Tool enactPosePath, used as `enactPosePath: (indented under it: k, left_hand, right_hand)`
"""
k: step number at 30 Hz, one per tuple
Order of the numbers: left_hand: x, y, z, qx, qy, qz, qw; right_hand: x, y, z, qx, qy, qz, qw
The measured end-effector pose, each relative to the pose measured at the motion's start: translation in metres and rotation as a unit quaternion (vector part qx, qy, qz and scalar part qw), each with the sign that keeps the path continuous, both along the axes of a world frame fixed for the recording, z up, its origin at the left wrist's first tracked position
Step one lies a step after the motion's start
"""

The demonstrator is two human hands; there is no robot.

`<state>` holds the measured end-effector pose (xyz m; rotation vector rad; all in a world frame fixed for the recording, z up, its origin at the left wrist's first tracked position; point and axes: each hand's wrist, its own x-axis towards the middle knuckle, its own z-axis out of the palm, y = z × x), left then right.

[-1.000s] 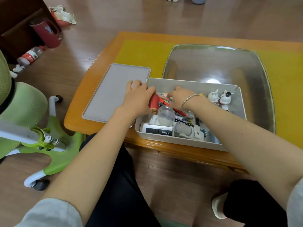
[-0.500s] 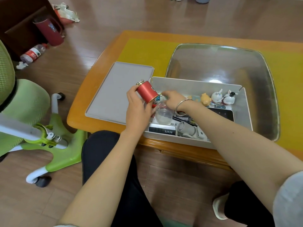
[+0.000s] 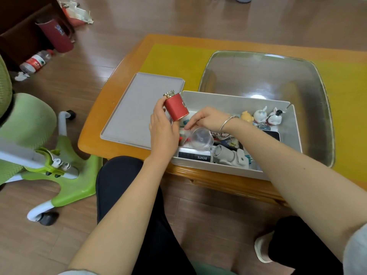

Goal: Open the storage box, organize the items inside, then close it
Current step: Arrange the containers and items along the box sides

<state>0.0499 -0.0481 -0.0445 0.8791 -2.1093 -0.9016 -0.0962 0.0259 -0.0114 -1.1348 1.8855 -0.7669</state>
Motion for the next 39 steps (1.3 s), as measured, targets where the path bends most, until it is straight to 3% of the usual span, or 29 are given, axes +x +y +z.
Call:
enactPosePath:
  k: [5, 8, 12, 18, 21, 25, 29, 31, 35, 39]
  left_hand:
    - [-0.002, 0.001, 0.004, -0.089, -0.037, -0.013, 0.995]
    - [-0.006, -0.003, 0.008, -0.106, -0.058, -0.046, 0.992]
    - [-0.015, -0.005, 0.014, -0.092, -0.084, -0.112, 0.986]
    - [-0.021, -0.001, 0.026, -0.030, -0.088, -0.223, 0.970]
    - [-0.026, -0.001, 0.026, 0.024, -0.096, -0.235, 0.967]
    - [-0.034, -0.003, 0.022, 0.047, -0.180, -0.233, 0.954]
    - [-0.041, -0.001, 0.022, 0.026, -0.204, -0.264, 0.942]
    - [-0.045, 0.002, 0.021, 0.040, -0.234, -0.304, 0.923]
    - [-0.044, 0.013, 0.014, 0.027, -0.304, -0.349, 0.886]
    - [-0.043, 0.015, 0.020, 0.080, -0.240, -0.352, 0.901]
  right_hand:
    - [-0.006, 0.014, 0.008, -0.046, -0.013, -0.055, 0.997]
    - [-0.010, 0.017, 0.012, -0.066, -0.067, -0.117, 0.989]
    - [-0.011, 0.024, 0.017, -0.085, -0.143, -0.116, 0.979]
    - [-0.012, 0.033, 0.015, -0.119, -0.146, -0.112, 0.976]
    - [-0.018, 0.041, 0.017, -0.109, -0.170, -0.147, 0.968]
    - [-0.032, 0.054, 0.028, -0.091, -0.239, -0.182, 0.949]
    - [-0.039, 0.072, 0.030, -0.002, -0.060, -0.123, 0.991]
    - [-0.041, 0.076, 0.027, -0.014, 0.019, -0.167, 0.986]
    - [-0.050, 0.078, 0.024, -0.081, 0.010, -0.280, 0.956]
    - [-0.058, 0.078, 0.023, -0.150, 0.006, -0.298, 0.943]
